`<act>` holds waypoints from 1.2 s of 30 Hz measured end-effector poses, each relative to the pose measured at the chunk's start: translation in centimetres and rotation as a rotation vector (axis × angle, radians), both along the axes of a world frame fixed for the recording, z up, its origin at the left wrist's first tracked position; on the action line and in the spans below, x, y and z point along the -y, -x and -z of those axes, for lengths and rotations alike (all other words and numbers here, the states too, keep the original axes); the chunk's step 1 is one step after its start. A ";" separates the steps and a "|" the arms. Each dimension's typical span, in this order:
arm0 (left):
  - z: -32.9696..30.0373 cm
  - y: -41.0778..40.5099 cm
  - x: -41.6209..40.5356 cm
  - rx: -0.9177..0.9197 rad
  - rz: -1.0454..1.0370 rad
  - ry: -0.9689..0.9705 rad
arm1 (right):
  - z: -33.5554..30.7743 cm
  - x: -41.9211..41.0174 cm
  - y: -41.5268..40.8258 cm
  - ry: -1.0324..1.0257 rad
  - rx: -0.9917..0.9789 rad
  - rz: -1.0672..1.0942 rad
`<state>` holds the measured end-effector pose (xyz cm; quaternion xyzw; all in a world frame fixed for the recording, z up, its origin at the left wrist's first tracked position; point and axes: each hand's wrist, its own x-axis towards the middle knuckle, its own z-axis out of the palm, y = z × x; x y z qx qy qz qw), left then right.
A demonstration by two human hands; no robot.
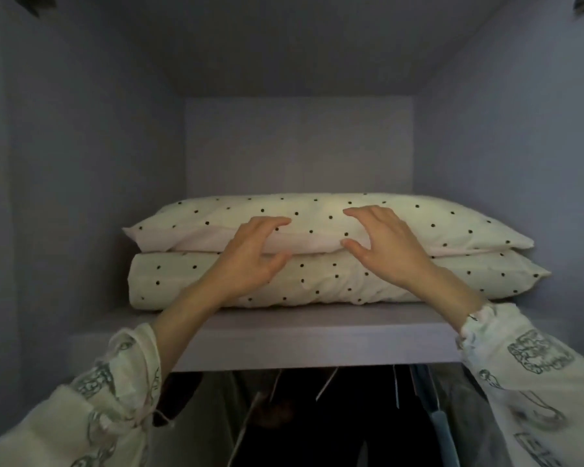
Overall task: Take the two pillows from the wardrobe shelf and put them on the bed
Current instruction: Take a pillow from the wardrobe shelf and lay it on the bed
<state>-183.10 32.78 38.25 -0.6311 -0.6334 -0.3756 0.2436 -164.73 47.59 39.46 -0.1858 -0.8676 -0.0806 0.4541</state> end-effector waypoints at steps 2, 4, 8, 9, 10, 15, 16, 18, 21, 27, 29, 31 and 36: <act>-1.4 1.0 -2.1 -0.067 -0.046 0.023 | -1.7 -1.4 1.7 -0.083 0.050 0.080; -2.4 1.8 -4.1 -0.169 -0.157 0.076 | -3.1 -2.8 3.2 -0.121 0.110 0.138; -4.6 3.3 -6.9 -0.330 -0.355 0.161 | -5.2 -5.4 5.3 -0.072 0.276 0.210; -5.3 3.8 -7.4 -0.368 -0.390 0.196 | -5.5 -6.1 5.6 -0.065 0.311 0.230; -5.9 4.2 -7.8 -0.410 -0.424 0.233 | -5.7 -6.7 5.7 -0.056 0.327 0.246; -7.4 5.6 -10.4 -0.392 -0.498 0.249 | -6.4 -9.2 6.8 -0.047 0.389 0.247; -7.5 5.6 -10.9 -0.367 -0.505 0.254 | -6.7 -9.3 7.0 -0.038 0.425 0.246; -7.6 5.6 -11.4 -0.348 -0.532 0.268 | -7.2 -9.4 7.3 -0.024 0.453 0.242; -7.1 5.4 -11.8 -0.404 -0.594 0.210 | -6.8 -9.0 8.0 -0.082 0.404 0.250; -6.6 4.3 -12.1 -0.465 -0.701 0.097 | -6.2 -7.9 8.6 -0.232 0.228 0.336; -7.5 3.8 -11.8 -0.462 -0.705 0.028 | -6.9 -7.3 8.2 -0.258 0.157 0.353; -8.3 2.8 -11.3 -0.457 -0.705 -0.052 | -7.6 -6.7 7.4 -0.280 0.079 0.335; -9.8 -1.2 -8.7 -0.568 -0.700 -0.226 | -8.3 -5.1 3.3 -0.376 -0.058 0.304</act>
